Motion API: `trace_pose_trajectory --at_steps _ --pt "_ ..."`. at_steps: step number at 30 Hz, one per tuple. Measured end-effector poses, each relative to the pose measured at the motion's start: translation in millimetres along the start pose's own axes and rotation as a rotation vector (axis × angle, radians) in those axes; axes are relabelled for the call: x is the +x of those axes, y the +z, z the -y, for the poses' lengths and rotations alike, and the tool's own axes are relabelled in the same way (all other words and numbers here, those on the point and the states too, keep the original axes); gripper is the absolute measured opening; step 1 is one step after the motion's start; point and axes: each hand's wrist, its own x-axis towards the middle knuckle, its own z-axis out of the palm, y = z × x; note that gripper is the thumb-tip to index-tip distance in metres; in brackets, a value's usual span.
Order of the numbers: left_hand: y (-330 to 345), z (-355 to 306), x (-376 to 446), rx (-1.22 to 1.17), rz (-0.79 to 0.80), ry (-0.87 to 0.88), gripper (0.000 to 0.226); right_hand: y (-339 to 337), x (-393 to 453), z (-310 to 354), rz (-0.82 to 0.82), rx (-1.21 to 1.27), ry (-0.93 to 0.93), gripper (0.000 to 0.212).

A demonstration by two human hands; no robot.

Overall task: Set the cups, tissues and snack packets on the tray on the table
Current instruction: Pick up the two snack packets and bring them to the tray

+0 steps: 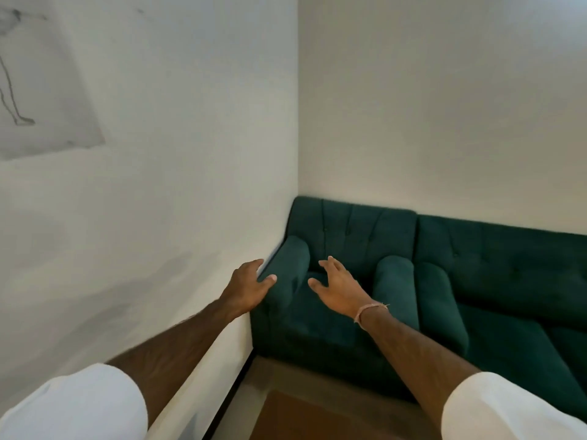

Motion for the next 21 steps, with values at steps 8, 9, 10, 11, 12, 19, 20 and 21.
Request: trace_pose_trajectory --at_steps 8,9,10,11,12,19,20,21 --pt "30 -160 -37 0.045 -0.048 0.199 0.068 -169 -76 -82 -0.208 -0.065 0.006 0.068" --pt "35 -177 -40 0.043 -0.054 0.216 0.069 -185 -85 -91 -0.224 -0.073 0.008 0.068" --pt "42 -196 -44 0.040 -0.059 0.236 0.070 -204 -95 -101 -0.241 -0.082 0.012 0.068" --pt "49 -215 -48 0.038 -0.061 0.256 0.070 -220 -106 -111 -0.258 -0.087 0.015 0.068" --pt "57 -233 -50 0.041 -0.060 0.277 0.071 -236 -116 -122 -0.280 -0.090 0.019 0.068" --pt "112 -345 -56 0.021 -0.017 0.415 0.076 -325 -175 -191 -0.413 -0.092 0.075 0.070" --pt "122 -359 -56 0.013 -0.002 0.440 0.076 -335 -183 -202 -0.429 -0.096 0.090 0.070" --pt "131 -372 -56 0.006 0.014 0.461 0.076 -343 -190 -212 -0.443 -0.104 0.106 0.070"
